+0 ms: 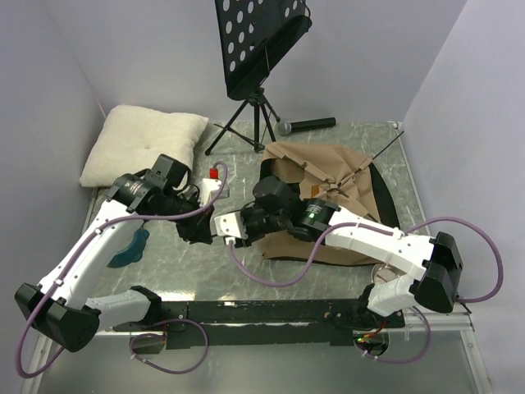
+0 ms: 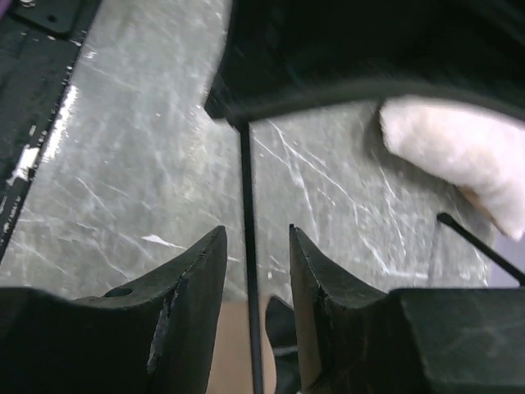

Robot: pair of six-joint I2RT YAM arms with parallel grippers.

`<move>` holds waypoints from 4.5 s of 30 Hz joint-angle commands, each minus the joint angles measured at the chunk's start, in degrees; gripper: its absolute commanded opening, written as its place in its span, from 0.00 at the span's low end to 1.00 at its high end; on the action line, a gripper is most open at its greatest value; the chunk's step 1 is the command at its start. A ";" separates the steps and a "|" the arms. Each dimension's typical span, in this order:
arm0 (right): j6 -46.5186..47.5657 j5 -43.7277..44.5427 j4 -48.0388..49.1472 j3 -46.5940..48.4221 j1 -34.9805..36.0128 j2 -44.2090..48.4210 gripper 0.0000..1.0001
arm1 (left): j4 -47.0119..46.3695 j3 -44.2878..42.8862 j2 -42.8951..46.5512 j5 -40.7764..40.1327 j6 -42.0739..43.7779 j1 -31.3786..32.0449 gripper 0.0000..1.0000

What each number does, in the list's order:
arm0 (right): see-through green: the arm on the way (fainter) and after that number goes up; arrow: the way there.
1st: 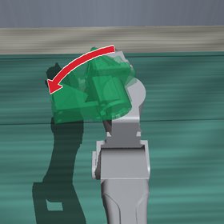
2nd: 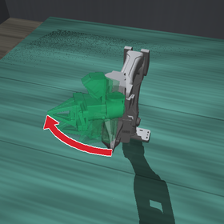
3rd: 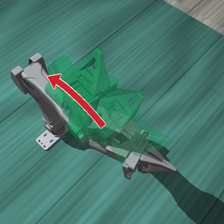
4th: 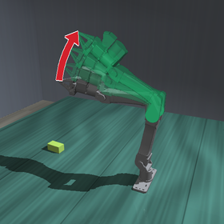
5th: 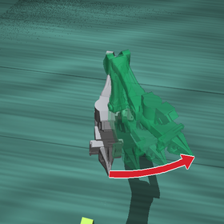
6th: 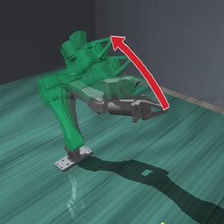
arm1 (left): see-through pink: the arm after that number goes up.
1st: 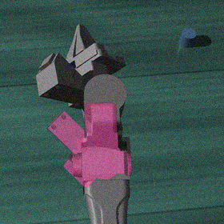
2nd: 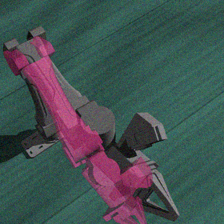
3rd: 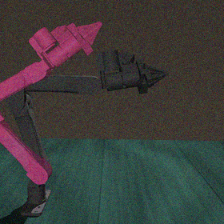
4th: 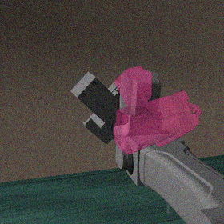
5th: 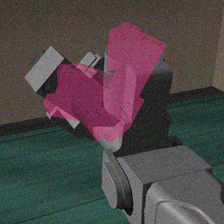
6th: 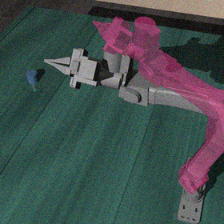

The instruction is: Set up the pet tent

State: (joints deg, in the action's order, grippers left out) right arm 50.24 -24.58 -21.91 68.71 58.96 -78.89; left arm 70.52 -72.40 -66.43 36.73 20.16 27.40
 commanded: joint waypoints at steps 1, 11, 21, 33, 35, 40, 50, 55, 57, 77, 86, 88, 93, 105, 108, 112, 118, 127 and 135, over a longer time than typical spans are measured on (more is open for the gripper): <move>1.17 0.76 3.45 2.48 2.12 -1.00 0.43 | -6.26 -1.87 0.16 6.33 -5.56 -0.50 0.01; 2.32 6.38 9.33 -0.50 3.00 -1.09 0.28 | -9.43 0.68 1.04 10.73 -8.82 -1.12 0.01; 2.58 7.44 8.55 2.57 3.18 -1.44 0.26 | -15.76 3.14 1.13 16.00 -17.26 -5.42 0.01; 5.66 8.67 11.89 -2.17 2.31 2.86 0.00 | -26.01 8.22 5.77 28.02 -25.12 -20.32 0.85; 5.49 8.50 11.98 -2.52 1.43 4.18 0.00 | -37.32 12.87 9.46 31.29 -34.27 -27.19 0.99; 4.78 8.58 11.19 -0.95 -0.60 5.50 0.00 | -63.03 25.97 13.88 31.74 -55.66 -38.38 1.00; 2.41 8.76 11.02 6.17 -3.85 3.92 0.00 | -95.01 50.41 15.21 21.82 -68.40 -18.82 0.96; 2.41 8.32 10.40 5.74 -3.85 5.32 0.00 | -116.53 52.98 2.04 18.12 -78.42 -6.68 0.98; 2.85 8.14 10.66 4.69 -3.85 6.03 0.00 | -125.59 51.40 -4.28 18.11 -82.54 -4.38 0.99; 2.67 8.93 11.10 4.07 -4.12 6.21 0.00 | -156.13 39.26 -36.31 18.20 -101.56 7.41 0.99; 2.50 9.20 10.93 3.81 -4.29 6.56 0.00 | -158.24 37.86 -37.55 18.73 -103.22 7.85 0.70; 2.41 9.11 10.58 3.28 -4.55 6.99 0.00 | -155.61 39.08 -35.44 18.47 -101.56 6.88 0.54; 2.41 9.11 9.61 0.91 -5.43 8.58 0.00 | -147.45 42.43 -27.89 18.20 -96.29 5.56 0.07; 12.95 4.45 -3.13 -8.84 -12.73 13.76 0.00 | -90.18 39.45 -9.34 26.63 -69.59 0.03 0.01; 15.85 3.75 -5.59 -11.05 -12.73 13.94 0.00 | -78.30 36.99 -7.40 28.74 -62.03 -2.69 0.01; 17.00 2.78 -10.07 -10.44 -12.29 11.31 0.00 | -63.54 31.81 -6.07 30.33 -53.85 -4.45 0.01; 19.11 4.62 -12.19 -10.35 -9.92 8.06 0.00 | -50.59 27.32 -5.99 34.37 -48.12 -5.86 0.01; 21.57 5.94 -12.19 -13.42 -9.22 8.49 0.00 | -46.08 28.45 -3.26 36.04 -44.94 -9.99 0.01; 20.34 9.72 -12.98 -12.72 -6.31 5.51 0.00 | -45.75 28.02 -4.05 37.98 -46.10 -10.26 0.01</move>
State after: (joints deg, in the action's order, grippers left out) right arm 70.22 -23.09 -25.69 56.97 52.88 -71.57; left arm 22.26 -43.46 -72.10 69.84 -26.65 18.59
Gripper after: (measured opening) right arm 0.070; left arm 0.020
